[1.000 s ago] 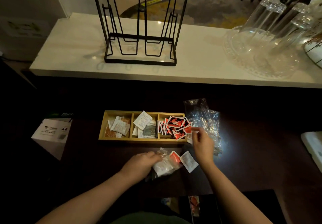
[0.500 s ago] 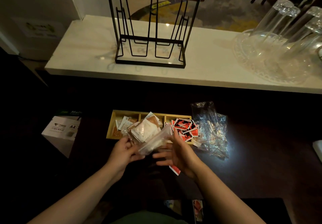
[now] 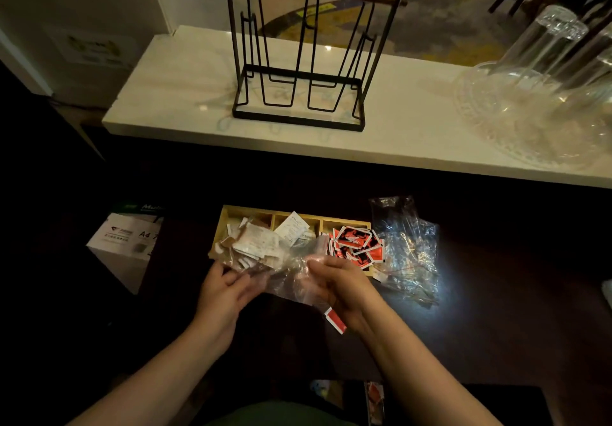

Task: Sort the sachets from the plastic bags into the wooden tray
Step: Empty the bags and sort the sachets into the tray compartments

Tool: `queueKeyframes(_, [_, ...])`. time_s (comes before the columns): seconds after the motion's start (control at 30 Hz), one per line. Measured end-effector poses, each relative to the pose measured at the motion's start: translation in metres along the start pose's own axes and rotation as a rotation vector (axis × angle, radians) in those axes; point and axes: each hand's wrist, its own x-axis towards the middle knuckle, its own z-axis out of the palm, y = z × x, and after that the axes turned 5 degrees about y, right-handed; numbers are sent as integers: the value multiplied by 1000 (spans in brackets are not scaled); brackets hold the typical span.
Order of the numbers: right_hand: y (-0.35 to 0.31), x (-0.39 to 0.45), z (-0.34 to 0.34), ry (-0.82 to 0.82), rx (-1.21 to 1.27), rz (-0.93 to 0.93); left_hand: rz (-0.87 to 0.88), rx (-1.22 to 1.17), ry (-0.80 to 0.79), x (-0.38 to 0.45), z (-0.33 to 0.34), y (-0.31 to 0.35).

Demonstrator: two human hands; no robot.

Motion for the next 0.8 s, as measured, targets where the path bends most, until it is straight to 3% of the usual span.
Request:
queueKeyframes(0.1, [-7, -8, 0, -108, 16, -32, -116, -62, -41, -12, -6, -3])
queueKeyframes(0.27, [-7, -6, 4, -147, -73, -65, -317, -27, -138, -27, -23, -21])
queueKeyframes(0.33, [-2, -4, 6, -140, -120, -46, -428, 112, -175, -26, -30, -24])
queueKeyframes(0.4, [3, -3, 9, -113, -156, -27, -461, 444, -218, -21, -34, -23])
queueKeyframes(0.5, [7, -2, 13, -72, -252, -44, -161, 865, -228, -8, -33, -11])
queueKeyframes(0.57, [8, -2, 20, -49, -360, -104, 9, 800, -203, -7, -22, 6])
queueKeyframes(0.63, [10, -1, 28, -29, -447, -171, 24, 619, -258, -11, -2, 23])
queueKeyframes(0.8, [13, 2, 44, 68, -629, -318, 97, 641, -223, -11, 29, 28])
